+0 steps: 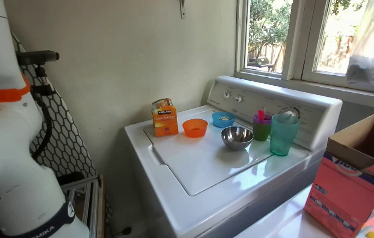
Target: Take the plastic out of the orange box on the right and put it on top of the washing machine on the right.
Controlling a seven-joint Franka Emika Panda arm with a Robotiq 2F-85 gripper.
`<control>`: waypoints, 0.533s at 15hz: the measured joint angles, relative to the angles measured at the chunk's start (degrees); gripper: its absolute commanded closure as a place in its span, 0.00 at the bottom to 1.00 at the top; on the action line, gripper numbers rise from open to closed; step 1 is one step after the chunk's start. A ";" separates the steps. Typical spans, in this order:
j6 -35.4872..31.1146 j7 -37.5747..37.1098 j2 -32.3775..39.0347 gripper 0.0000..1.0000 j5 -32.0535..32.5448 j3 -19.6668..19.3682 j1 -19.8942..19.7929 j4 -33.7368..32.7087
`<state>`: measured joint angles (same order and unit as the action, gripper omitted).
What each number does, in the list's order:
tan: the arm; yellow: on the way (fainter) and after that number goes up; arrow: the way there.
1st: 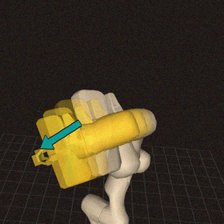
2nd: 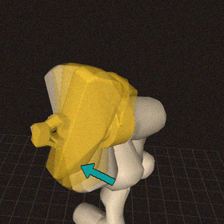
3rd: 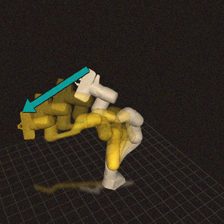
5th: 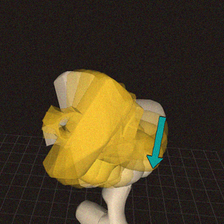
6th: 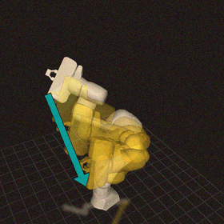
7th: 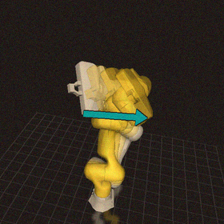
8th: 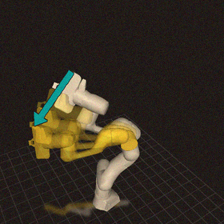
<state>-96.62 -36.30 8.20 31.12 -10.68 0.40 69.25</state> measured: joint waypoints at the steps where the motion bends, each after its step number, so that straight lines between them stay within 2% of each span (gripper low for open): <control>1: 0.06 -3.68 -1.98 1.00 0.51 0.05 0.37 2.47; 8: 0.40 -30.00 -14.52 1.00 2.60 1.75 0.91 21.72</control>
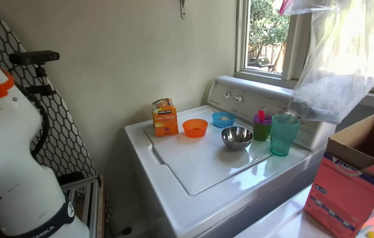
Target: Take the plastic out of the orange box on the right and put it on top of the washing machine on the right.
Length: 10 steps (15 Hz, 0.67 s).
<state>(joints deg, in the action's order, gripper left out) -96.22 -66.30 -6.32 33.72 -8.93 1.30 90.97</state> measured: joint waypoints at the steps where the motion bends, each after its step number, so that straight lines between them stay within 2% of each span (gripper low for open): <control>1: 0.07 -3.74 -1.82 1.00 0.00 0.99 -0.70 2.91; 10: -0.28 -33.70 -18.68 0.98 -0.31 7.22 -6.42 27.37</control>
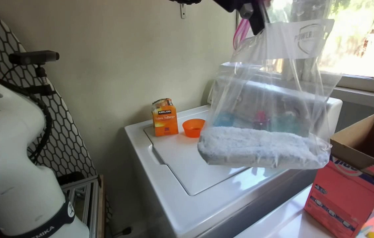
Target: Take the plastic out of the orange box on the right and put it on top of the washing machine on the right.
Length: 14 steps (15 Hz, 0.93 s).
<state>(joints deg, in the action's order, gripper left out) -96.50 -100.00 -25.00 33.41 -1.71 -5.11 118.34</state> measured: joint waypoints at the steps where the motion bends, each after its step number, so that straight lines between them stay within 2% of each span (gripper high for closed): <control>1: -0.61 -1.40 -1.44 0.98 0.27 0.54 -0.40 1.90; 6: -1.44 -2.51 -3.38 1.00 0.28 1.54 -0.87 5.21; 9: -1.43 -0.69 2.33 1.00 -2.09 1.04 -1.00 4.78; 14: -1.58 2.22 13.36 1.00 -9.41 -3.07 -3.10 -0.19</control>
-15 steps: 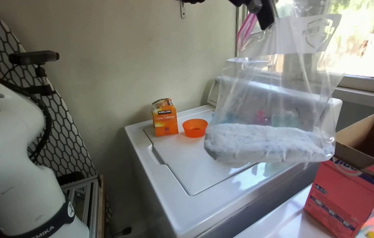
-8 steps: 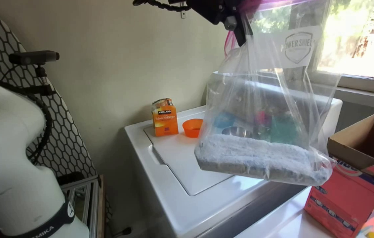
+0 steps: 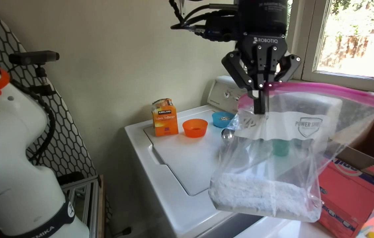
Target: Take the plastic out of the orange box on the right and put it on top of the washing machine on the right.
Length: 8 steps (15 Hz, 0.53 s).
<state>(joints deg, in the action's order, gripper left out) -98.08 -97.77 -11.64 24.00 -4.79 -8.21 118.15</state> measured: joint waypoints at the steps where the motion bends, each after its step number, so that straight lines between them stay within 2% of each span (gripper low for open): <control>1: 0.00 -0.28 1.21 1.00 -1.45 -0.84 -0.73 -1.36; 4: 0.15 -2.26 3.17 1.00 -5.13 -3.10 -2.66 -5.05; 8: 0.23 -8.45 4.00 1.00 -8.46 -4.60 -4.09 -7.46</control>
<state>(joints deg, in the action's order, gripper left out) -97.85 -106.22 -7.63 15.53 -9.39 -12.30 110.70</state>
